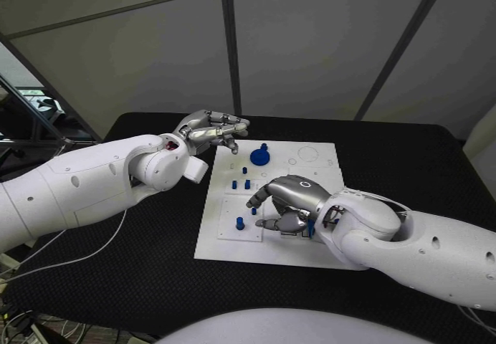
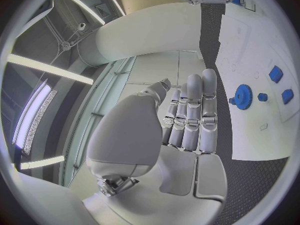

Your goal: Assemble the parts on the task board

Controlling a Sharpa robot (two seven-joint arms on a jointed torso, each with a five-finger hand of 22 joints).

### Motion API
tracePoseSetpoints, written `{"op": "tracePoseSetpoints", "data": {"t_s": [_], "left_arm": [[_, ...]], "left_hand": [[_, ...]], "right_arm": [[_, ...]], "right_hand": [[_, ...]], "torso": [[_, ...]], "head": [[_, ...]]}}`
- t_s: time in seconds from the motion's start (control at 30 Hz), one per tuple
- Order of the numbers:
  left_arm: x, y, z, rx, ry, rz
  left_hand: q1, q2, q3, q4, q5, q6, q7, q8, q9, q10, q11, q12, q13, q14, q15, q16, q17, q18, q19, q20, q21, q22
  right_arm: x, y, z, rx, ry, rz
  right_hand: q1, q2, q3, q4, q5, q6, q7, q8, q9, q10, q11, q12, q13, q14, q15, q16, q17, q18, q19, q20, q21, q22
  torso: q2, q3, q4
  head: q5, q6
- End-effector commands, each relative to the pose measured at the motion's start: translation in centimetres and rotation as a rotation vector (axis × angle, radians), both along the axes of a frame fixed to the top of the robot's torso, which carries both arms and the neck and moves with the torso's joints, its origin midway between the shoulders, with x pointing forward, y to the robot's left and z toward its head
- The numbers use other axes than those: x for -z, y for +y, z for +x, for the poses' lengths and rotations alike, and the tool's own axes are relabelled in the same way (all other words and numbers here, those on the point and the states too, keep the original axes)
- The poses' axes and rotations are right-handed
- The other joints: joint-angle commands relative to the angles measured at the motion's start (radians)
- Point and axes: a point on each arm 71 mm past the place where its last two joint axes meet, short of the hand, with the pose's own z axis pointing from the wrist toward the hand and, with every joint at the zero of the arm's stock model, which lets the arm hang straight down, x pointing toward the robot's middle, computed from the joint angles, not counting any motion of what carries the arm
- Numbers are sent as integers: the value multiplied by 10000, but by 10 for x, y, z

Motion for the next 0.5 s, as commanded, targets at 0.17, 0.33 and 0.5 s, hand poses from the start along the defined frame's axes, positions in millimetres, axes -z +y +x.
{"op": "tracePoseSetpoints", "data": {"t_s": [0.17, 0.33, 0.5], "left_arm": [[0, 4, 0, -64, 14, 3], [0, 9, 0, -161, 22, 54], [0, 9, -1, -159, 5, 47]], "left_hand": [[-31, 80, -51, -10, -25, -59, 9, 45, 2, -82, -2, 75, 17, -74, 10, 21, -17, -182, 15, 53, -68, -17], [-43, 77, -61, -2, -27, -59, 10, 51, 2, -84, -1, 86, 19, -75, 12, 23, -20, -183, 16, 54, -71, -21], [-46, 76, -63, -1, -28, -59, 9, 53, 2, -85, -2, 89, 19, -76, 12, 24, -21, -183, 16, 54, -72, -22]], "right_arm": [[-18, -70, 14, 3335, 756, 1103], [-14, -115, 14, 5009, 1893, 438], [-11, -137, 9, 5799, 2485, -241]], "right_hand": [[-995, -318, -955, 897, 183, 987, -300, 595, 194, 2637, -530, 1683, 773, 672, -443, 927, 1382, -278, 1298, -350, 1153, 1423], [-1453, -380, -2063, 1704, 1664, 1033, -587, 999, 298, 3321, -832, 3700, 2499, 1251, -722, 2761, 4111, -629, 2417, -674, 2335, 2871], [-1133, 15, -3142, 2182, 1694, 915, -639, 1778, 588, 3280, -925, 8192, 7663, 1340, -774, 3871, 5843, -793, 2865, -726, 2894, 3594]], "torso": [[-52, -28, -127], [-60, -24, -241], [-70, -26, -279]], "head": [[-537, 132], [-762, 186], [-938, 215]]}}
